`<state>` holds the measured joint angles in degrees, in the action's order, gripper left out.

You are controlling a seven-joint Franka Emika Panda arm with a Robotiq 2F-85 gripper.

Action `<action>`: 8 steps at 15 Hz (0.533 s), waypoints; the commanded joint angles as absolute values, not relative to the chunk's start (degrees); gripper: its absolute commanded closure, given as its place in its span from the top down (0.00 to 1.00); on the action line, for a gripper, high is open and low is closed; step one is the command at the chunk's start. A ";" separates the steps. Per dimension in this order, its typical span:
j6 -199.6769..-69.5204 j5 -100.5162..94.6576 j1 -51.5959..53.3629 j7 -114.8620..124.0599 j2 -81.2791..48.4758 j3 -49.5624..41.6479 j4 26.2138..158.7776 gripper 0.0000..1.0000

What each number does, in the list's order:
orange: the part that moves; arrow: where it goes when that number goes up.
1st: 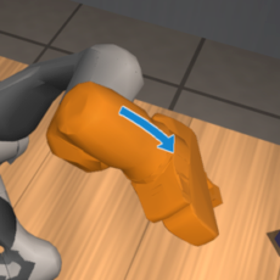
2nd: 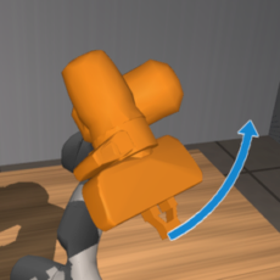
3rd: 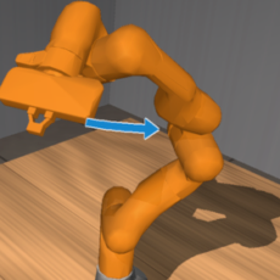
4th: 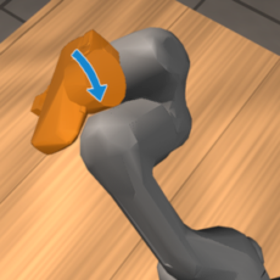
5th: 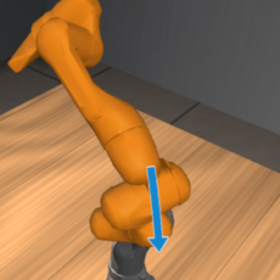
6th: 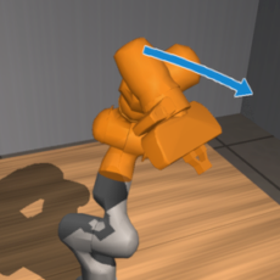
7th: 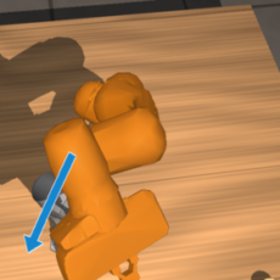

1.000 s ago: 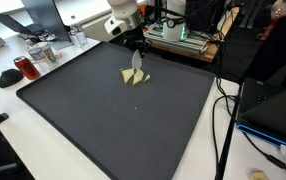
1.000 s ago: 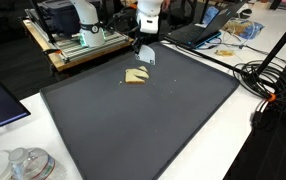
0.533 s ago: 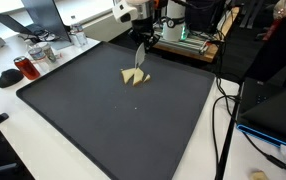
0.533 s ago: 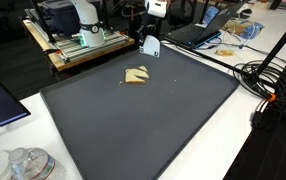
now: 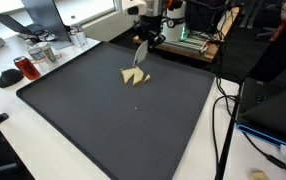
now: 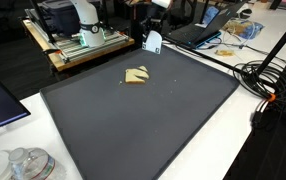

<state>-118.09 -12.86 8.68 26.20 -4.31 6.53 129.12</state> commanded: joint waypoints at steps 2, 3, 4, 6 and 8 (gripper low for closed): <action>-113.07 -18.20 11.61 38.11 -5.79 8.26 125.39 0.01; -112.31 -18.97 12.25 40.26 -6.53 8.74 124.39 0.01; -111.32 -19.58 12.87 42.19 -7.24 9.13 123.45 0.01; -109.53 -19.96 14.13 45.51 -8.91 9.91 121.40 0.01; -108.80 -20.37 15.39 48.60 -10.61 10.31 119.48 0.01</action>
